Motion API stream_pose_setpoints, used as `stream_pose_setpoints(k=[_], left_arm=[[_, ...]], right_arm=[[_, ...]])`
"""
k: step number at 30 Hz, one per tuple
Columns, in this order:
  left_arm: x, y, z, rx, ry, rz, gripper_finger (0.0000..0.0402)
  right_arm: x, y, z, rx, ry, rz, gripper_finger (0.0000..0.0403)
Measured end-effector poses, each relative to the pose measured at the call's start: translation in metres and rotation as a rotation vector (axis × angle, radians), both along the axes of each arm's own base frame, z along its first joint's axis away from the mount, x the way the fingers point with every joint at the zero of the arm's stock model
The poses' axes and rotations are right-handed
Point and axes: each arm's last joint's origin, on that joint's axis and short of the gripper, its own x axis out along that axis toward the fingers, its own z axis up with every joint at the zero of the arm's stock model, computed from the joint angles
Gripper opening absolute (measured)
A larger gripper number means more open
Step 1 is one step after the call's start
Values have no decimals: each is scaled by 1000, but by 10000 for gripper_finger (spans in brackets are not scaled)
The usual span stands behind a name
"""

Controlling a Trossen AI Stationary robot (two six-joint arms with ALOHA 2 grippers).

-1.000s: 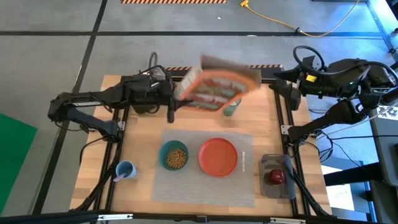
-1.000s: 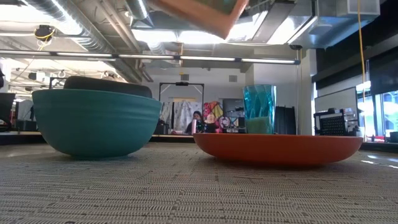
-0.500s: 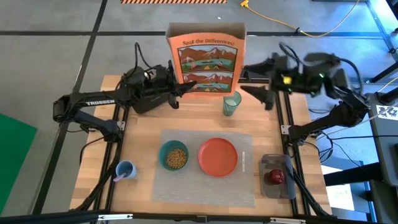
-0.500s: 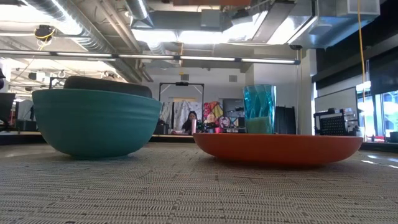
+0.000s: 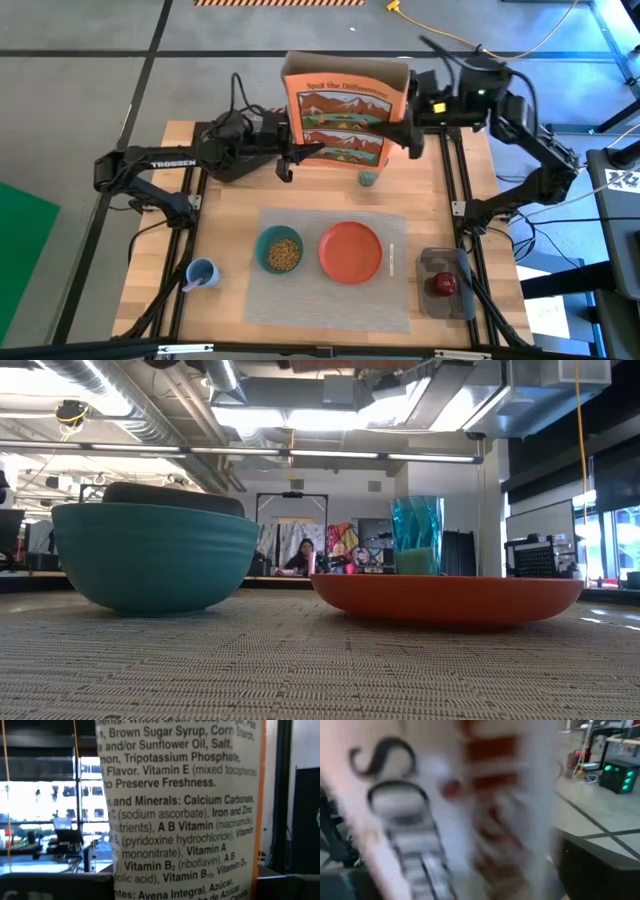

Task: Arrange a breakfast setting
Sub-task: Pour the cereals into the green bowl

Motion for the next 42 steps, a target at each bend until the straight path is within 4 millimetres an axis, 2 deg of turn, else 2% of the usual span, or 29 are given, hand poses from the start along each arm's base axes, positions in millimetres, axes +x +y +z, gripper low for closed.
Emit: stream_pose_setpoints(k=[6,15,17,21,25,30,36,39,42], left_arm=[[-1,3,-1,6,7,10,137],[-2,13,-5,-19,56,61,137],[-2,14,-5,-36,55,107,137],[-3,17,-5,-56,48,173,137],[-6,19,-2,-87,44,192,138],[-6,24,-10,-157,119,201,138],[-1,26,-23,-218,214,201,138],[4,27,-24,-264,178,154,152],[6,28,-20,-302,103,60,188]], right_arm=[[8,-2,-6,-26,30,3,215],[7,-5,-7,-38,50,-120,41],[7,-6,-7,-39,53,-144,15],[2,-8,-7,-56,71,-254,11],[-11,-12,-12,-77,84,-366,8],[-28,-14,-37,-82,69,-422,5],[-40,-10,-59,-59,-4,-387,3],[-41,-6,-55,-43,-57,-286,1],[-44,-3,-50,-40,-88,-208,0]])
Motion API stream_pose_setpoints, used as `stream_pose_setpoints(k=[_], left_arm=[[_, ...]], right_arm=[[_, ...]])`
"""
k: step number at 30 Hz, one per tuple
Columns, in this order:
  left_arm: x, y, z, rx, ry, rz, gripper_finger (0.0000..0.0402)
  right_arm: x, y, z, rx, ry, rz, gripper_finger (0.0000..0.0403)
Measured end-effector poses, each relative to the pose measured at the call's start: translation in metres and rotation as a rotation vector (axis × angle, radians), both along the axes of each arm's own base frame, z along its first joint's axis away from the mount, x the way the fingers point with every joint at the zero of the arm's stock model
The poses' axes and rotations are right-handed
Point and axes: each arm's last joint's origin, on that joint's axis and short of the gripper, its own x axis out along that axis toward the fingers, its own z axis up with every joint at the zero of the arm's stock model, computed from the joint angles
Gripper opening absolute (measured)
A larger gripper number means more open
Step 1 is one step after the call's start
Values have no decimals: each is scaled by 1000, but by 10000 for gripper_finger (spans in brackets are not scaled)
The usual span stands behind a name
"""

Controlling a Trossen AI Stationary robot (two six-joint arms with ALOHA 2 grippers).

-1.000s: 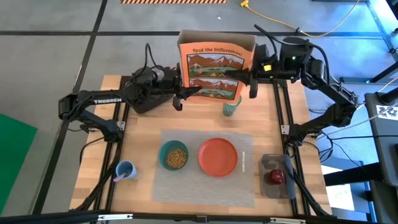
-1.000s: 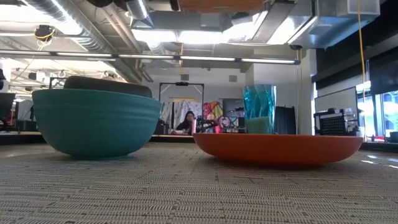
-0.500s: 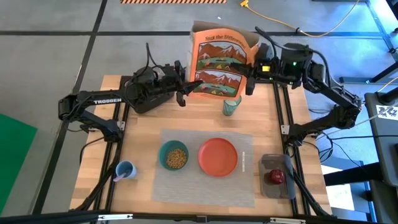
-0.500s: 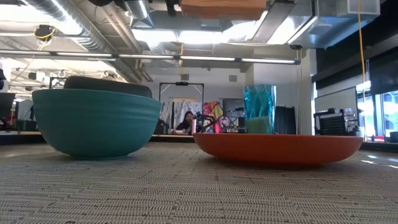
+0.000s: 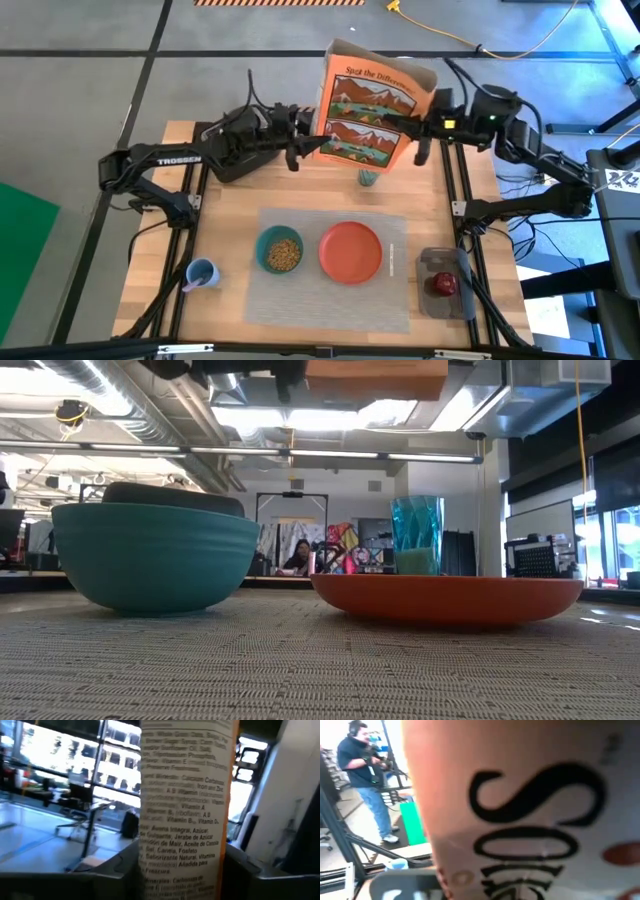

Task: Arrange a breakfast setting
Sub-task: Pour the cereals into the green bowl

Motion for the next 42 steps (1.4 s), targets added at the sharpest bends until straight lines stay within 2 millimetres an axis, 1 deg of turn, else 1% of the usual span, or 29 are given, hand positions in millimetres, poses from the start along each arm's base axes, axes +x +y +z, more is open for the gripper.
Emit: stream_pose_setpoints(k=[3,6,8,10,13,15,17,20,23,25,28,33,37,42], left_arm=[[-1,1,2,-21,-32,-10,239],[-4,6,3,-22,-23,36,293],[-9,10,5,0,-25,69,325],[-16,15,9,23,-26,98,350],[-28,23,16,37,-25,150,376],[-35,29,17,28,-6,178,385],[-38,32,17,25,-2,188,389],[-39,34,17,22,-2,185,388],[-40,34,18,24,-3,185,383],[-39,35,16,32,10,187,382],[-38,35,14,51,41,190,381],[-36,33,11,45,71,184,381],[-35,32,10,41,83,179,381],[-35,33,9,55,94,199,381]], right_arm=[[2,1,1,6,-8,46,1],[1,1,2,14,-18,50,1],[-4,2,4,10,-31,27,1],[-16,5,9,2,-55,0,1],[-39,12,18,-14,-115,-20,1],[-55,15,22,-43,-126,-85,1],[-69,16,16,-64,-50,-192,1],[-81,14,1,-68,104,-366,1],[-83,11,-23,-69,210,-515,1],[-80,9,-42,-68,230,-555,1],[-75,6,-78,-73,225,-608,1],[-80,3,-139,-111,222,-779,1],[-83,3,-180,-86,212,-797,1],[-84,3,-232,-56,281,-817,1]])
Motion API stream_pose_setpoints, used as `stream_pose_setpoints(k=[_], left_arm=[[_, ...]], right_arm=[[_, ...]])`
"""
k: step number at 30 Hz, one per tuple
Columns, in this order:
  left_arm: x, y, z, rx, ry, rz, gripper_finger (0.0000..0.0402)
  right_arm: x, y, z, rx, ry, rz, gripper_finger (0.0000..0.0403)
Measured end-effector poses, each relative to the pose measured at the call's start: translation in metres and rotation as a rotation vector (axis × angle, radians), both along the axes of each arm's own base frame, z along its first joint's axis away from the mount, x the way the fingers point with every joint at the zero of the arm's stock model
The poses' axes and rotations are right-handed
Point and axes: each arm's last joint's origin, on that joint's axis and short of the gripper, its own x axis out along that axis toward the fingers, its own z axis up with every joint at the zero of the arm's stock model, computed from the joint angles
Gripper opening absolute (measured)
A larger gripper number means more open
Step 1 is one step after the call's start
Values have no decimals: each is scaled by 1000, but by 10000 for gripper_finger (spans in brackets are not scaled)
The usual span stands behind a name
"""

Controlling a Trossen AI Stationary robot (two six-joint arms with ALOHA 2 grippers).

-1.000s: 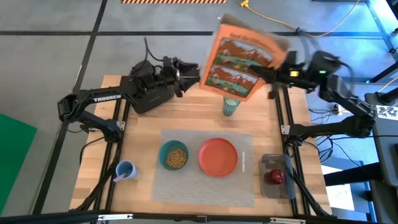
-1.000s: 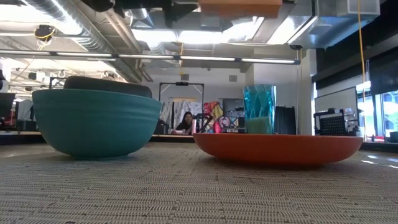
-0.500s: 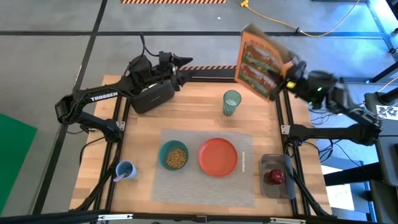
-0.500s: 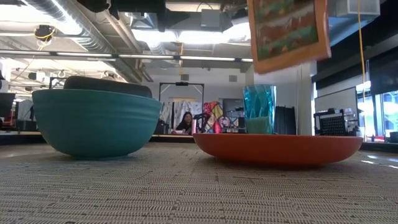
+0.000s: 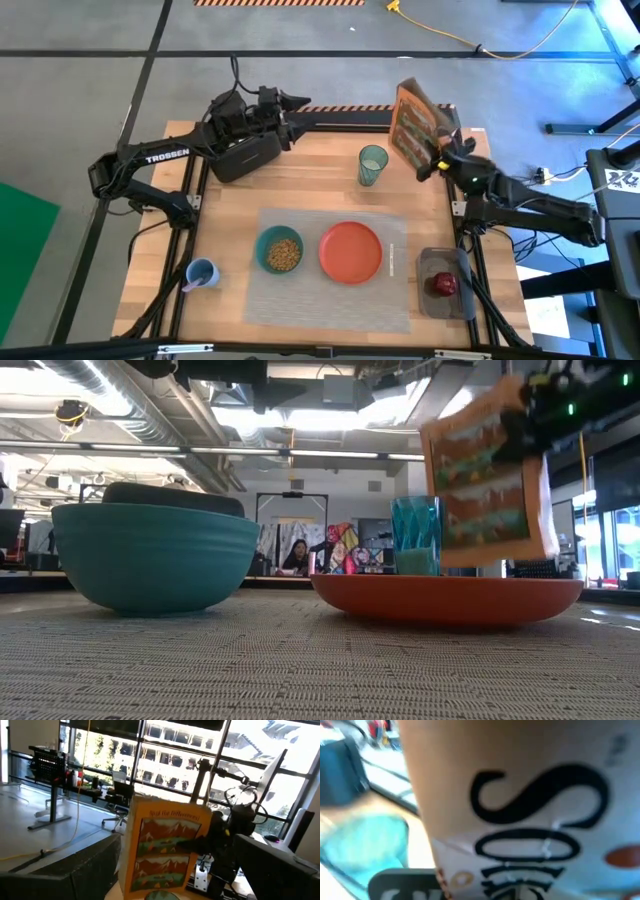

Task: Arrange a breakfast setting
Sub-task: Pour the cereals into the green bowl

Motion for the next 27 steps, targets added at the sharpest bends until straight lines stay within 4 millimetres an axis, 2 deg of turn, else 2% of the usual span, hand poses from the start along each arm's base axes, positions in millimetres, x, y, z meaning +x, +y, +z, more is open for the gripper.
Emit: stream_pose_setpoints(k=[3,5,9,15,18,22,27], left_arm=[[0,0,0,18,6,19,381],[0,0,0,20,7,20,381],[0,0,-1,17,12,18,381],[4,-7,-1,17,12,-8,381],[6,-13,-1,19,13,-45,381],[9,-19,-1,21,21,-68,381],[10,-21,-1,23,21,-77,381]], right_arm=[[0,-1,-27,4,24,-30,1],[1,-2,-36,-14,-18,-55,0],[1,-3,-47,-38,-48,-111,0],[-2,-7,-49,3,-85,-148,14],[-3,-9,-50,26,-126,-164,43],[-2,-9,-49,39,-140,-146,102],[-2,-9,-28,23,-184,-132,179]])
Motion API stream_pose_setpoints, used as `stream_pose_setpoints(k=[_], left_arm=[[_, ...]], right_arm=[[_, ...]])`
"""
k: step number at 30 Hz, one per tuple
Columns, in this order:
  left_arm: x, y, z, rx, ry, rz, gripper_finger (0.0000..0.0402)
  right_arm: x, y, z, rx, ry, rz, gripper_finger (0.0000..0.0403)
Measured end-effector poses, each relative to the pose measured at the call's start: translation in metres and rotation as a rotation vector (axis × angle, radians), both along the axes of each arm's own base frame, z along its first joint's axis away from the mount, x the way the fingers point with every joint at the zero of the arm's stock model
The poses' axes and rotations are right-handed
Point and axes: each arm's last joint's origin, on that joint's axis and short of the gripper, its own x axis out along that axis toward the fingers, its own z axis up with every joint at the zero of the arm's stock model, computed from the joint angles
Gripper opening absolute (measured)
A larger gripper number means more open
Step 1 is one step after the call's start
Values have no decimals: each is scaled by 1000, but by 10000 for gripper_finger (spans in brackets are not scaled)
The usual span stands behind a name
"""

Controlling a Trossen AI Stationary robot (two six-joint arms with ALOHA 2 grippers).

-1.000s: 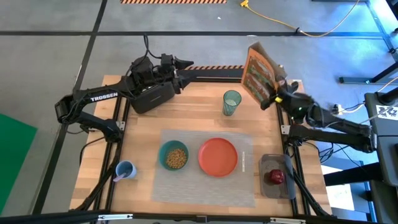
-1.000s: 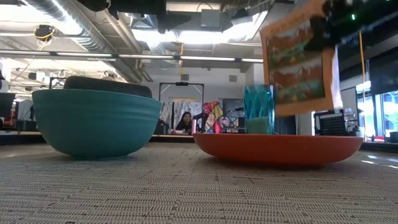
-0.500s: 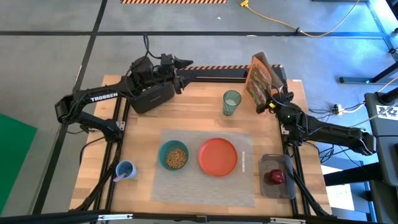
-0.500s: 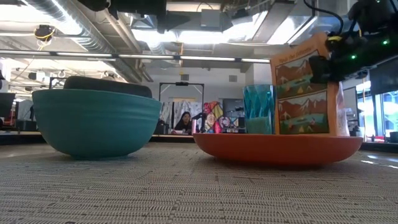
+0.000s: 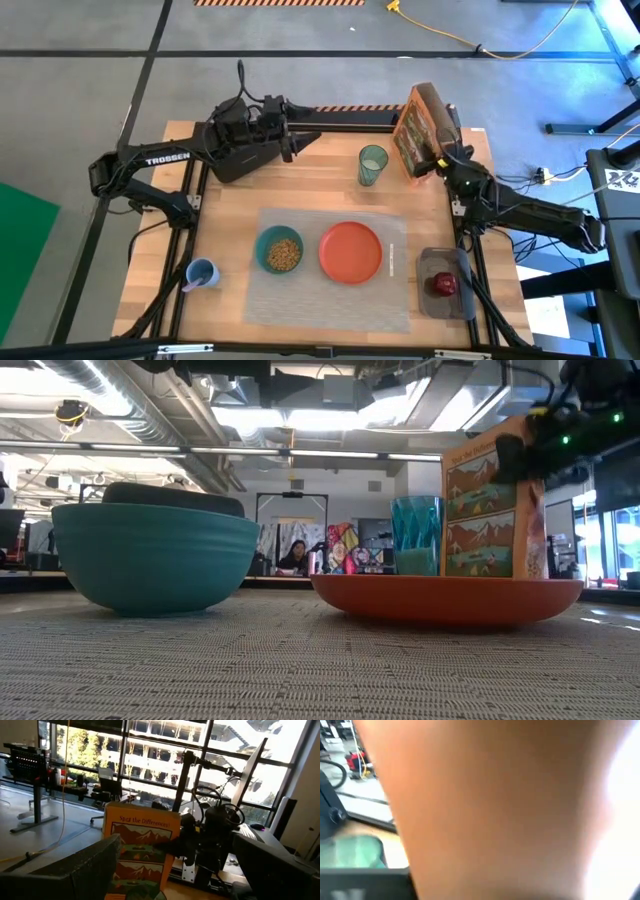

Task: Arrange a breakfast setting
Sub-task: Pour the cereals into the green bowl, then put the toasted bread from the toaster into the orange plate

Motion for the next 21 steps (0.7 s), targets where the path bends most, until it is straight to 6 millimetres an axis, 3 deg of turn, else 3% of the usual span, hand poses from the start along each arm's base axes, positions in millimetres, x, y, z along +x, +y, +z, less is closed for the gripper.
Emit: stream_pose_setpoints(k=[6,14,17,21], left_arm=[[0,0,0,0,0,0,381],[0,0,0,1,0,0,381],[0,0,0,4,0,0,381],[0,0,0,28,6,3,381]], right_arm=[[-4,2,43,-47,4,24,231],[-20,8,104,-117,-19,42,236],[-24,10,114,-128,-9,46,236],[-24,10,109,-97,46,48,237]])
